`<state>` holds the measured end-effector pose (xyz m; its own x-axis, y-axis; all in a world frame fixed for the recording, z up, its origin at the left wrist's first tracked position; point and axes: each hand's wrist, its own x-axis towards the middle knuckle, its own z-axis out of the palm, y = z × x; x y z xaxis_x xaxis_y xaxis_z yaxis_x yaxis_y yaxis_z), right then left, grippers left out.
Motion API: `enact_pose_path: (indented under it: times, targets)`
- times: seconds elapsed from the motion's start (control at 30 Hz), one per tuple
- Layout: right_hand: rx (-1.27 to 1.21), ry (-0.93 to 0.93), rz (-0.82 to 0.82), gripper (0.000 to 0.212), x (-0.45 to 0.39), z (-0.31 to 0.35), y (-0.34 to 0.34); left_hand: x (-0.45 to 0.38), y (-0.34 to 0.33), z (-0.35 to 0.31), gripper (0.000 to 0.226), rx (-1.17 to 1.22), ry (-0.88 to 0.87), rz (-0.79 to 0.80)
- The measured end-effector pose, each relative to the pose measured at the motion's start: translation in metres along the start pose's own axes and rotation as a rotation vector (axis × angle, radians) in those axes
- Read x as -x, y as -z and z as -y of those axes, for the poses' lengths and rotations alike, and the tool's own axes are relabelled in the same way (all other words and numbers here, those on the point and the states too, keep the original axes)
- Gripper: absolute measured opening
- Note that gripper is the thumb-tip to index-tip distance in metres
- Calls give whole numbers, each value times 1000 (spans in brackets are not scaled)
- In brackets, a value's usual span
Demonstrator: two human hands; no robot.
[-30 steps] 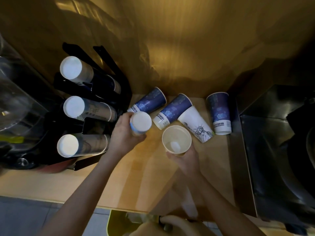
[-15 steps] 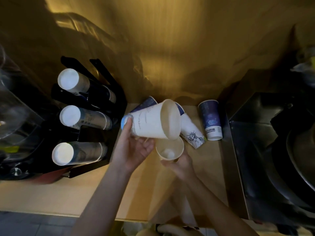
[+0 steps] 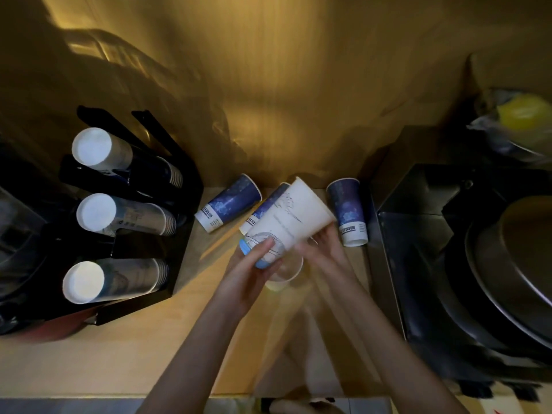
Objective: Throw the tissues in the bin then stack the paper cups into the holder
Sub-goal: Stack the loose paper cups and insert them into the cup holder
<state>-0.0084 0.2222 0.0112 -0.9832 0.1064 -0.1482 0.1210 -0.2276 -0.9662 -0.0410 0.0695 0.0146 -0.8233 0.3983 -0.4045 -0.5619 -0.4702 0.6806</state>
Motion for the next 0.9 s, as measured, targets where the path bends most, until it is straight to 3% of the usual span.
enact_pose_path:
  times: [0.07, 0.13, 0.23, 0.33, 0.43, 0.53, 0.77, 0.9]
  targets:
    - [-165, -26, -81, 53, -5, 12, -3, 1, -4, 0, 63, -256, -63, -4]
    - [-209, -21, -166, 48, -9, 17, -5, 2, -4, 0, 69, -563, -184, -73]
    - [-102, 42, -247, 63, -11, 19, -8, 2, 3, 6, 94, -992, -410, -93]
    - [26, 158, -270, 83, -10, 14, -9, -2, 15, 15, 116, -1243, -445, -52]
    - [224, 219, -260, 93, -8, 6, -11, -8, 24, 26, 122, -1321, -422, -22]
    - [393, 242, -230, 98, -6, -2, -14, -11, 27, 30, 112, -1248, -455, -10]
    - [661, 107, -156, 97, -2, -34, -14, -18, 32, 34, 92, -1123, -533, -106]
    - [760, 107, -77, 98, 1, -47, -7, -19, 34, 35, 94, -1120, -524, -123]
